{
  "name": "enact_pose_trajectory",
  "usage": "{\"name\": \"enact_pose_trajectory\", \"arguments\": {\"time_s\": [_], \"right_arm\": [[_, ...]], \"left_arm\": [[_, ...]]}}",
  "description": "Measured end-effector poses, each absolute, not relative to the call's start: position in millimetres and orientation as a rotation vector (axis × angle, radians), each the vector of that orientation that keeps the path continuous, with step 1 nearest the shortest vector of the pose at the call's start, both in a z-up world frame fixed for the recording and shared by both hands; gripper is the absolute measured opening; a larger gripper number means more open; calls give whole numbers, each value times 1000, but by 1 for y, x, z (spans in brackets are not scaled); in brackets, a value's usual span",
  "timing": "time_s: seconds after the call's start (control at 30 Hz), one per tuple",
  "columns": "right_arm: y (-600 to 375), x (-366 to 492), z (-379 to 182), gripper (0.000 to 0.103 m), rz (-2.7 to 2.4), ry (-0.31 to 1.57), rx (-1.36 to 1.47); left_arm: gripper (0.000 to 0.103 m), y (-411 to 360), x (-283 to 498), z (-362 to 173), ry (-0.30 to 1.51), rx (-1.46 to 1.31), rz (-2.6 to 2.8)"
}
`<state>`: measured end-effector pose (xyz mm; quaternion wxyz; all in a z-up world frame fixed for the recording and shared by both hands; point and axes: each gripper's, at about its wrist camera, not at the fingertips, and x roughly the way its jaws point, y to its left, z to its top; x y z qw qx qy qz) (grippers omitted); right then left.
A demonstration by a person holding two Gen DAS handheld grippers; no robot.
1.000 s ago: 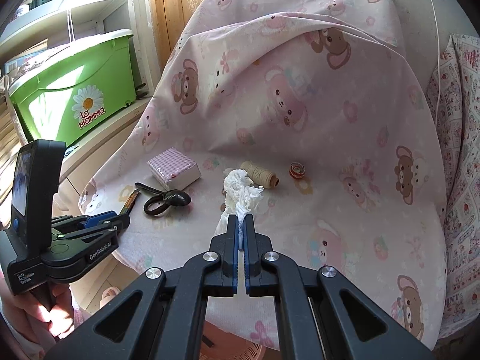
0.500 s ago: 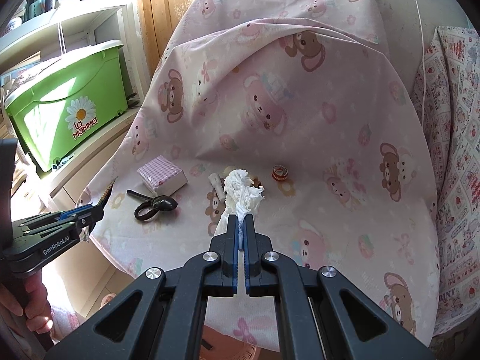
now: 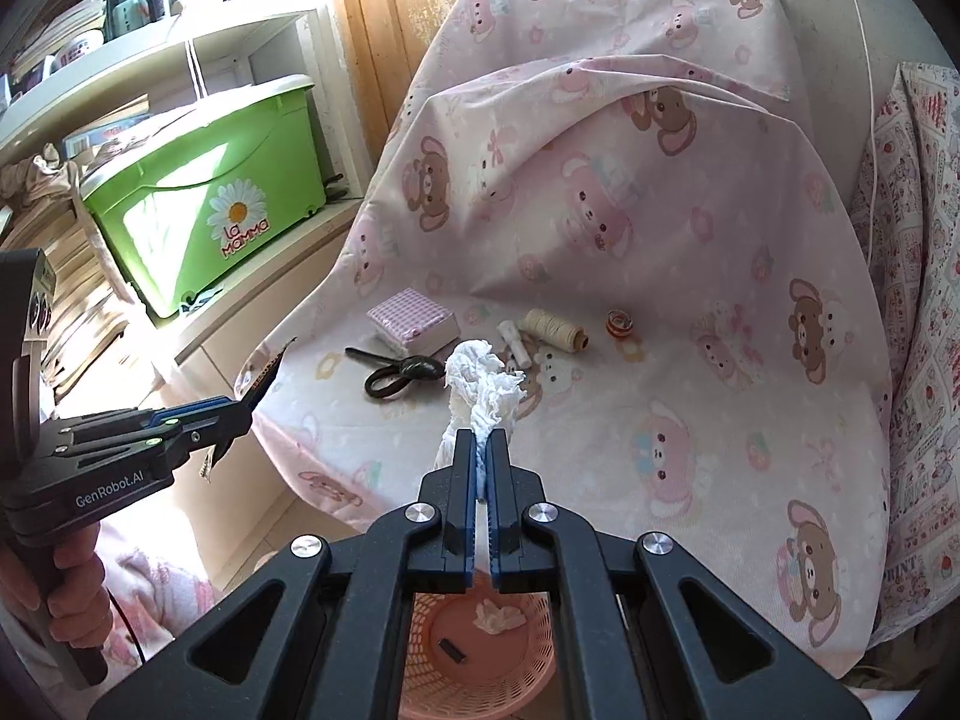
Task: Collect trash
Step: 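Carry the packet and tissue down over the pink basket with both grippers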
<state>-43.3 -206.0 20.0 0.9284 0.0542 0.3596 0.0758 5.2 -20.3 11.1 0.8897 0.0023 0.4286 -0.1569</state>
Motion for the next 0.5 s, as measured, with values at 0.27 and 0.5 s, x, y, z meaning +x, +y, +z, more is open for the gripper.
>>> {"name": "enact_pose_trajectory", "arguments": {"time_s": [0.27, 0.5], "right_arm": [[-189, -68, 19, 3, 204, 745, 97], [-187, -65, 4, 4, 208, 823, 100]], "left_arm": [[14, -33, -19, -25, 1103, 58, -379], [14, -52, -11, -51, 1297, 54, -447]]}}
